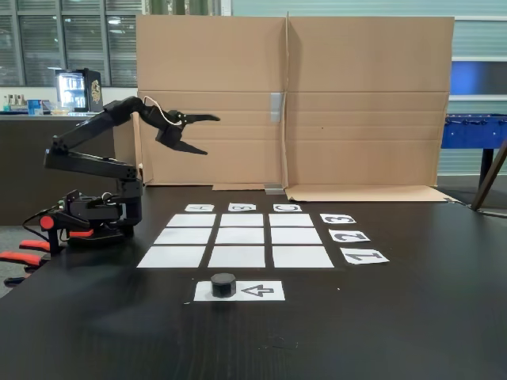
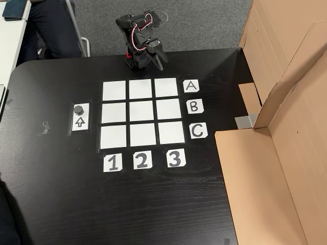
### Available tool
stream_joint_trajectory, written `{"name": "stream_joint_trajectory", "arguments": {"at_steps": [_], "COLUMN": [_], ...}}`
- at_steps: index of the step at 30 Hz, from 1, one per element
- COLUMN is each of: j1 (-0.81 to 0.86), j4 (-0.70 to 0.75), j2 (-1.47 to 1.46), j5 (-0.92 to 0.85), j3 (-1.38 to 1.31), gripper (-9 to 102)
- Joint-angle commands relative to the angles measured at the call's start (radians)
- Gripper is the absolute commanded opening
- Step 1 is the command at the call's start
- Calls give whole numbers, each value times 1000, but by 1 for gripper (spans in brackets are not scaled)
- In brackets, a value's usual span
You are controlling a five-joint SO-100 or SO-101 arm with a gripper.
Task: Pick up a new token and place it in the grid on square A1.
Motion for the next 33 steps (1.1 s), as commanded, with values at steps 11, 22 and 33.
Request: {"name": "stream_joint_trajectory", "arguments": {"at_steps": [11, 22, 33], "j1": [463, 749, 943], "j4": [-37, -9, 166], "j2": [-390, -647, -943], "j5": [147, 163, 107], "j3": [-319, -541, -765], "gripper": [41, 41, 42]}}
